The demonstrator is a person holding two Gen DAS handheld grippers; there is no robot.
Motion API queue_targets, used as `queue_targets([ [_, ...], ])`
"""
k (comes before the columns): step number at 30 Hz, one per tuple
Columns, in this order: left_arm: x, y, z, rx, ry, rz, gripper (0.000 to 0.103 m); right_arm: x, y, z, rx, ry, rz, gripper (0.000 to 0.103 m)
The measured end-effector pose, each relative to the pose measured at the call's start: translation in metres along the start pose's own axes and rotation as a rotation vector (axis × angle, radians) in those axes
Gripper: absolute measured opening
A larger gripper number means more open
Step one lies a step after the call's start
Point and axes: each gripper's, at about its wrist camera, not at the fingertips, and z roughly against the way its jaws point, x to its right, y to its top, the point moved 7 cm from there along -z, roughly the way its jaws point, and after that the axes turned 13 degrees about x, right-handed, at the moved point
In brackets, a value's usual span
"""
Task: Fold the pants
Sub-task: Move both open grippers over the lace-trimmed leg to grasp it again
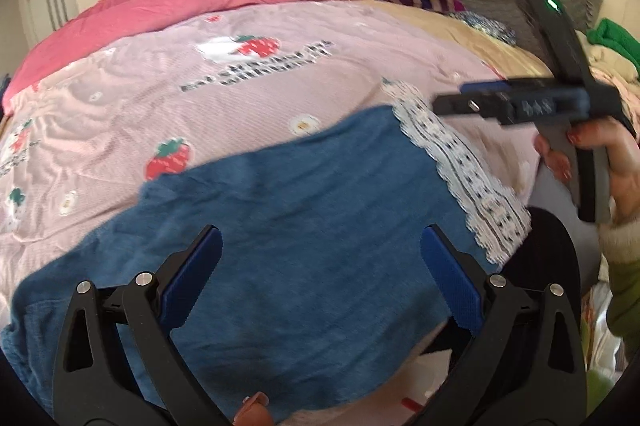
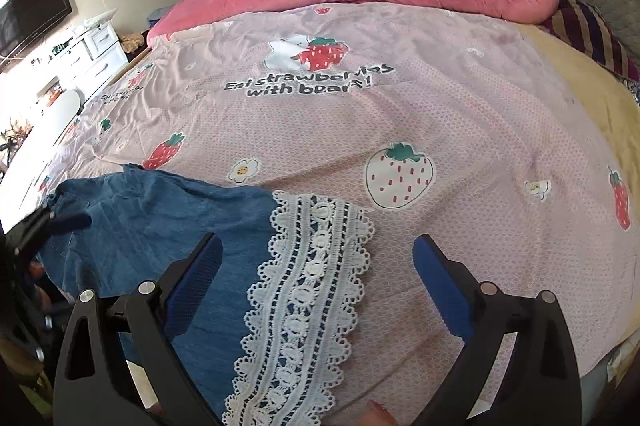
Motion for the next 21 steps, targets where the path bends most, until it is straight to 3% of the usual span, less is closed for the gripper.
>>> queue_targets([
  [6,0.021,-0.016,-0.007,-0.038,-0.051,-0.015,0.093,-0.003,-0.003,-0.01,-0.021,0.041,-0.015,0.095],
  [14,0.04,-0.024,-0.014,-0.063,-0.074,-0.049,0.093,-0.003,-0.007,-0.034,-0.068,0.079,-0.035,0.096],
  [18,0.043,-0.023,-0.016,-0.062,-0.075,-0.056,0.093,-0.012,-0.007,-0.04,-0.077,0.153,-0.077,0.095],
  [21,0.045,-0.023,-0.016,-0.061,-0.079,-0.052,0.093,-0.015,-0.005,-0.044,-0.08,0.144,-0.064,0.095],
])
